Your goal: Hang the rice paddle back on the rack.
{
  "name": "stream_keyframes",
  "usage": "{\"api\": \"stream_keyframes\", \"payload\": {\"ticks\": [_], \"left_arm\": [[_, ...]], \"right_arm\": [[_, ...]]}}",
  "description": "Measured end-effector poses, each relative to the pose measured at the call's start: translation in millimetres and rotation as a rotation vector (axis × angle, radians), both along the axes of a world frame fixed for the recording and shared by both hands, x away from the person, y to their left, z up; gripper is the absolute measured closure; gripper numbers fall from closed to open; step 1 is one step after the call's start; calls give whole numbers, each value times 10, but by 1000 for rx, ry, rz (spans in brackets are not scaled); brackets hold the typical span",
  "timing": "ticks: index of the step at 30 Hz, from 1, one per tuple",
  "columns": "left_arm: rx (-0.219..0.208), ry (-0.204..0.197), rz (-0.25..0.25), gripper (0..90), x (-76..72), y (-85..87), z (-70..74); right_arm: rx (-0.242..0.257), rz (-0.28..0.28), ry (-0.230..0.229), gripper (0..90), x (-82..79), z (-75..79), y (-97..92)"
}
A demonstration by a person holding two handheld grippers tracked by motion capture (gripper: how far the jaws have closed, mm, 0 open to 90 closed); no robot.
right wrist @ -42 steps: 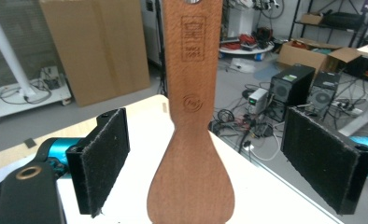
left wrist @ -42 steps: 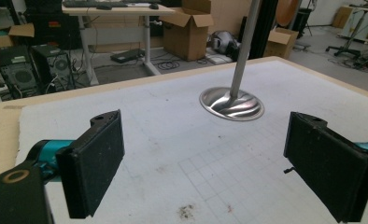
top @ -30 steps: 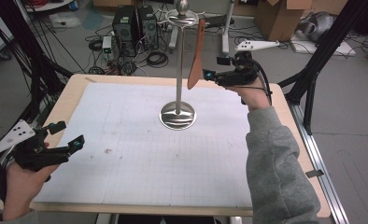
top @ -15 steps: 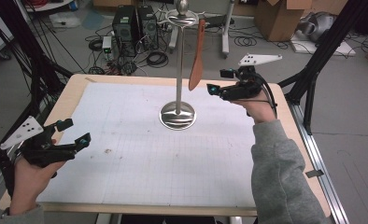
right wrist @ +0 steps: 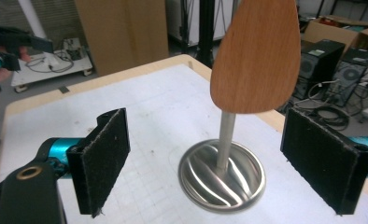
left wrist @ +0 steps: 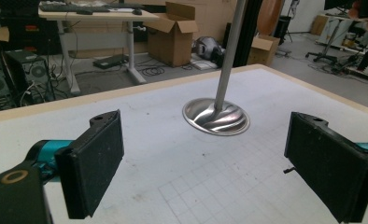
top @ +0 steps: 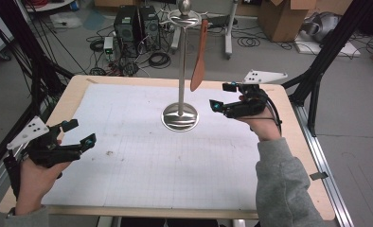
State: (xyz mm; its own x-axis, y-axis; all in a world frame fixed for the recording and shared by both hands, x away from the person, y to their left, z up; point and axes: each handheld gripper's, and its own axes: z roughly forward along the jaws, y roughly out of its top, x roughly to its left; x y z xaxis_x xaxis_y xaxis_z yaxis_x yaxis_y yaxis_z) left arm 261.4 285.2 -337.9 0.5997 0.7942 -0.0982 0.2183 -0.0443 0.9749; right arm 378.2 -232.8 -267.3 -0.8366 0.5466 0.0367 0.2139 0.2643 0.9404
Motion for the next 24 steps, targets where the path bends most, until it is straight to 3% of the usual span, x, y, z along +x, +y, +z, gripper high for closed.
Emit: {"api": "stream_keyframes", "payload": {"ticks": [11, 17, 24], "left_arm": [[11, 8, -5, 123, 31, -62, -30], [-26, 1, -19, 123, 16, -65, -14], [-25, 22, -15, 123, 49, -59, -62]], "right_arm": [[32, -12, 24, 144, -111, -265, -103], [33, -15, 23, 144, -186, -336, -99], [52, -27, 27, 144, -247, -428, -123]]}}
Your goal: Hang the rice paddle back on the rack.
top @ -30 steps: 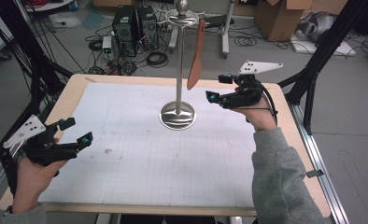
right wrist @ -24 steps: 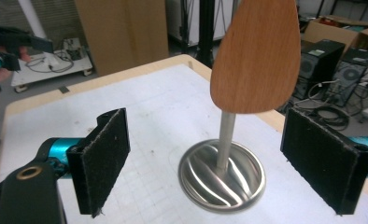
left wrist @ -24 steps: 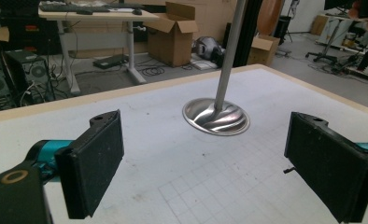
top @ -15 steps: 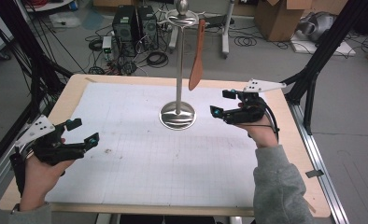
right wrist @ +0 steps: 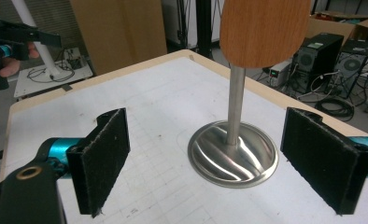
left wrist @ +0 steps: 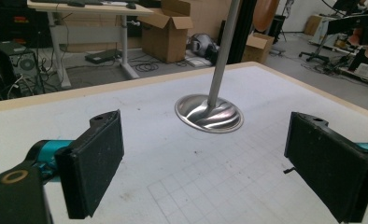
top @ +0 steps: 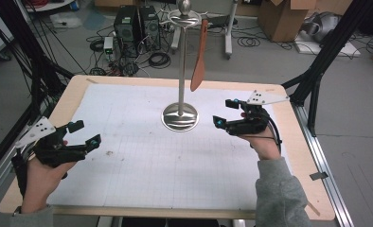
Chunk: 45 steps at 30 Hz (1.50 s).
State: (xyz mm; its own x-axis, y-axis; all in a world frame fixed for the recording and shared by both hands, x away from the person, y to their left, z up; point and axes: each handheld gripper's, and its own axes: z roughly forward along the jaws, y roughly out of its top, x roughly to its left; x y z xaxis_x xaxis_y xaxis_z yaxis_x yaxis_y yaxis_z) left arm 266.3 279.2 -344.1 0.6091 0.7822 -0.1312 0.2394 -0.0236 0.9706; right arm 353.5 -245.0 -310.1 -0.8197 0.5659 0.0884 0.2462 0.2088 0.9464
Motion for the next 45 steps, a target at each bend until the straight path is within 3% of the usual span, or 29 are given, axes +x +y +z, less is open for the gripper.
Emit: {"api": "stream_keyframes", "payload": {"ticks": [20, 27, 40, 45], "left_arm": [[4, 4, -1, 123, 34, -27, -22], [7, 29, 27, 123, 60, -22, -45], [5, 28, 27, 123, 61, -22, -55], [5, 27, 11, 123, 65, -35, -62]], "right_arm": [[31, -37, 23, 144, -107, -325, -139], [53, -56, 26, 140, -131, -408, -191], [50, -61, 23, 112, -210, -494, -321], [60, -68, 46, 112, -260, -581, -385]]}}
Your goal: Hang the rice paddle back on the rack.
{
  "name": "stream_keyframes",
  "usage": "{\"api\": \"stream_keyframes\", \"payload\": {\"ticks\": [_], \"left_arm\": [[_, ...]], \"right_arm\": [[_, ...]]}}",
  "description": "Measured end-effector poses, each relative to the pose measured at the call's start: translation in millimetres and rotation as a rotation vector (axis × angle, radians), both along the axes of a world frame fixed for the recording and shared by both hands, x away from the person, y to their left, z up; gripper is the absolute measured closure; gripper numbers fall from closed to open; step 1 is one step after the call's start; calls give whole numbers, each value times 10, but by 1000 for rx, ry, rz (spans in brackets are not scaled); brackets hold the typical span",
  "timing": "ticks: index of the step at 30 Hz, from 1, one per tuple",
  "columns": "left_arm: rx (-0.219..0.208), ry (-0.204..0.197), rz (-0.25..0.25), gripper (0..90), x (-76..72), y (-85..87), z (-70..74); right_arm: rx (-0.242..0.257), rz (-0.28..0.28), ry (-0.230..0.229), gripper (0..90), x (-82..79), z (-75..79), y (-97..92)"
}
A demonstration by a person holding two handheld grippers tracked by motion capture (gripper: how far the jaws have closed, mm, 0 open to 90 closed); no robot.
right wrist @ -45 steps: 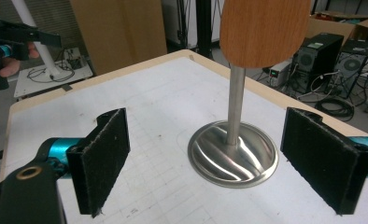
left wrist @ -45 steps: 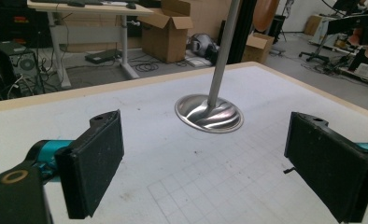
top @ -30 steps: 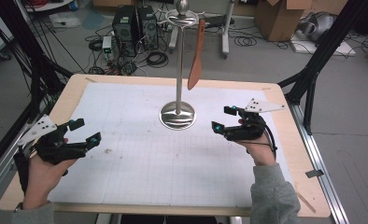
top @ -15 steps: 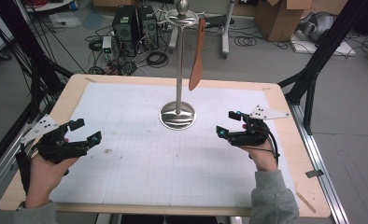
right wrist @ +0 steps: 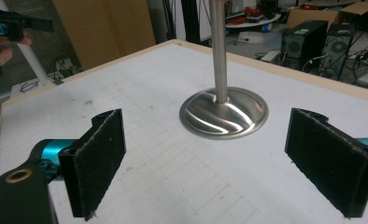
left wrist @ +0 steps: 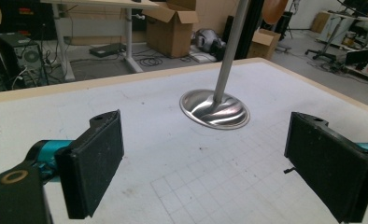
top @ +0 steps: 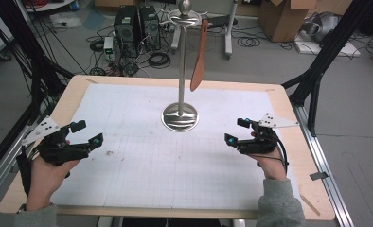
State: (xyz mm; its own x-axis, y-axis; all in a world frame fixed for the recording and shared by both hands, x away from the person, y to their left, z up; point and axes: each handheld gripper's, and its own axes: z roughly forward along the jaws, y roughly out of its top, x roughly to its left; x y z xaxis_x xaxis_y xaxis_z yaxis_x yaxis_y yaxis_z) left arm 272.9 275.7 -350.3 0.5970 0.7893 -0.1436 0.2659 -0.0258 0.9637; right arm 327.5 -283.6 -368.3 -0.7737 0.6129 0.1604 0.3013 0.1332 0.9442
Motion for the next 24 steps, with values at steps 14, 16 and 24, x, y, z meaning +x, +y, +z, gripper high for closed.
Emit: {"api": "stream_keyframes", "payload": {"ticks": [14, 16, 24], "left_arm": [[15, -6, -12, 123, 8, -40, -8], [15, -6, -11, 123, 7, -43, -10], [22, 4, -3, 123, 33, -47, -48]], "right_arm": [[16, -69, -18, 112, -95, -36, -247], [7, -84, -16, 112, -107, -33, -289], [7, -112, -29, 111, -150, -4, -449]]}}
